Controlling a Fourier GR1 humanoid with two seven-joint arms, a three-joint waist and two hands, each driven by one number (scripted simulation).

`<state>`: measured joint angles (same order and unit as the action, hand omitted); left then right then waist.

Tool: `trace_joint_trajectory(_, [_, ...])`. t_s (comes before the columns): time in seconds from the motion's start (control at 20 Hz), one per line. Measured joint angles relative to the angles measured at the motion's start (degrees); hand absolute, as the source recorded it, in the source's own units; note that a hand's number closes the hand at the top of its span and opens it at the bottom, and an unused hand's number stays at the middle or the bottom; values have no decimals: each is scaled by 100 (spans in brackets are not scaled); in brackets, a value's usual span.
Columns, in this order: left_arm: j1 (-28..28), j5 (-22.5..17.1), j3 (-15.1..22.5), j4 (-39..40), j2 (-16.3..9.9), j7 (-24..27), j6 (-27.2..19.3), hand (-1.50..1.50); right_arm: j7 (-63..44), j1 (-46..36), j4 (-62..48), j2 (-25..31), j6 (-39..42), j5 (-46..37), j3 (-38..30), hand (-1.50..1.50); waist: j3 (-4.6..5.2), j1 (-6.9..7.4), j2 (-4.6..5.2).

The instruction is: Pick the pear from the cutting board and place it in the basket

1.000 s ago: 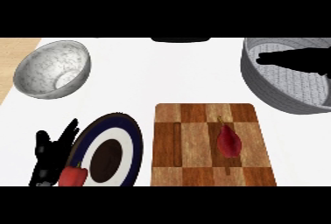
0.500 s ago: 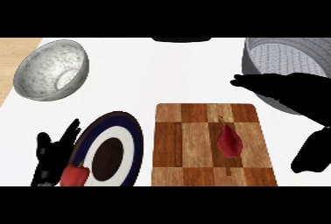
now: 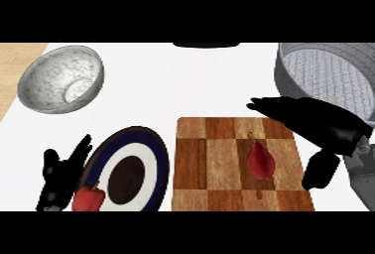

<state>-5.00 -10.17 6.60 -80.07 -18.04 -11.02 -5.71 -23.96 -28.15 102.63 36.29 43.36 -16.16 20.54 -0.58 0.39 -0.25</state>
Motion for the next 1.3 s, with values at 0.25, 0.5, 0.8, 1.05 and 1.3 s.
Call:
trace_joint_trajectory(0.25, [-16, 26, -75, -53, 32, -103, 47, 0, 519, 257, -217, -108, -163, -563, 56, -150, 0, -8, -3])
trace_joint_trajectory(0.5, [-30, 165, -93, -140, 142, -203, -43, 0, 900, 417, -414, -304, -361, -1060, 88, -150, 3, -9, -5])
trace_joint_trajectory(0.8, [-56, 178, -193, -114, 164, -160, 110, 0, 1250, 624, -715, -561, -682, -1629, 195, -150, 6, -12, -4])
trace_joint_trajectory(1.05, [-95, 210, -268, -169, 178, -195, 199, 0, 1511, 701, -1003, -828, -890, -2002, 251, -150, 5, -11, -4])
trace_joint_trajectory(1.3, [-122, 283, -305, -238, 223, -272, 210, 0, 1654, 660, -1316, -1036, -971, -2353, 328, -150, 8, -2, -4])
